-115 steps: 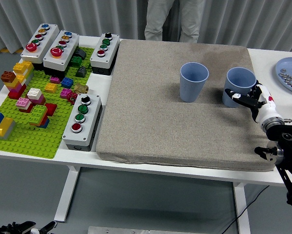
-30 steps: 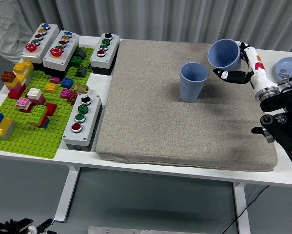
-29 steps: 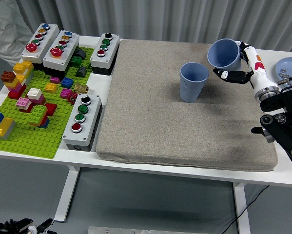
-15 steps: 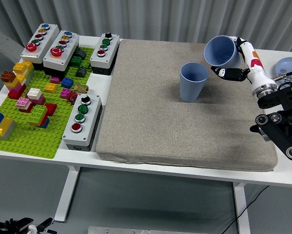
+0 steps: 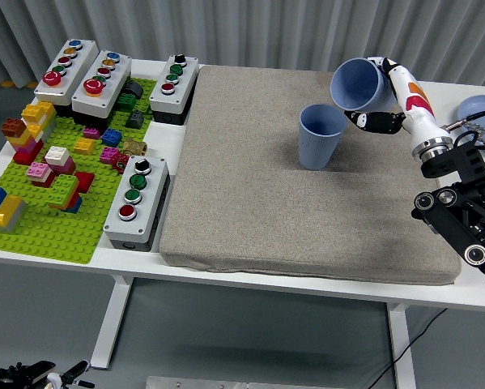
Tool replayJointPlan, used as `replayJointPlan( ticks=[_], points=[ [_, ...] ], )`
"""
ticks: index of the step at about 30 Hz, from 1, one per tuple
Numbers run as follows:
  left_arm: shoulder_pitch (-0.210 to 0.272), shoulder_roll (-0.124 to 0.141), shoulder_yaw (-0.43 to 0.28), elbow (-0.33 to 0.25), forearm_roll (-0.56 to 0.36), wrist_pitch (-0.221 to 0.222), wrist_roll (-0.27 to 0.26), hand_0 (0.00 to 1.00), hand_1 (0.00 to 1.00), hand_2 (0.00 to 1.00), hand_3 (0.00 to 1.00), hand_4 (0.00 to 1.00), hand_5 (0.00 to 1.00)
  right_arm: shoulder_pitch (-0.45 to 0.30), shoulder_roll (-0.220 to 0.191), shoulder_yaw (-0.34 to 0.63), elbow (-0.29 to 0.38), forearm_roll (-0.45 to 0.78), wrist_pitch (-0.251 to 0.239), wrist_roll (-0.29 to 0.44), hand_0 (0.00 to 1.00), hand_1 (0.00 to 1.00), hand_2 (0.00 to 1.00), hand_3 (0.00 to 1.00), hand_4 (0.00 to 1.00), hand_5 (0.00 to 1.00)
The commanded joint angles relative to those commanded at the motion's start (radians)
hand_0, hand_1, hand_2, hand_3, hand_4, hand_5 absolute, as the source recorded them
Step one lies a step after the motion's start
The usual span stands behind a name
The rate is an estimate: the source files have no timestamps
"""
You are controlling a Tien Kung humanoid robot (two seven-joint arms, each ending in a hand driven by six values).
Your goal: Pick cup pour cup place
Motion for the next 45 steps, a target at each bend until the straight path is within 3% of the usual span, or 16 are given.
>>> replayJointPlan(
  ticks=[21,45],
  points=[
    [-0.002,0.002,0.004,0.000,-0.002,0.000,-0.001,0.769,0.765,0.820,0.685,0.511,0.998,0.011,0.009,-0.031,-0.016,-0.147,-0.047,0.005,0.779,0.651,0.543,0.620,0.759,0.110],
    [-0.007,0.004,0.004,0.000,-0.002,0.001,-0.001,0.770,0.766,0.820,0.685,0.513,0.998,0.043,0.008,-0.076,-0.057,-0.185,-0.071,0.006,0.782,0.651,0.541,0.617,0.754,0.121]
  ],
)
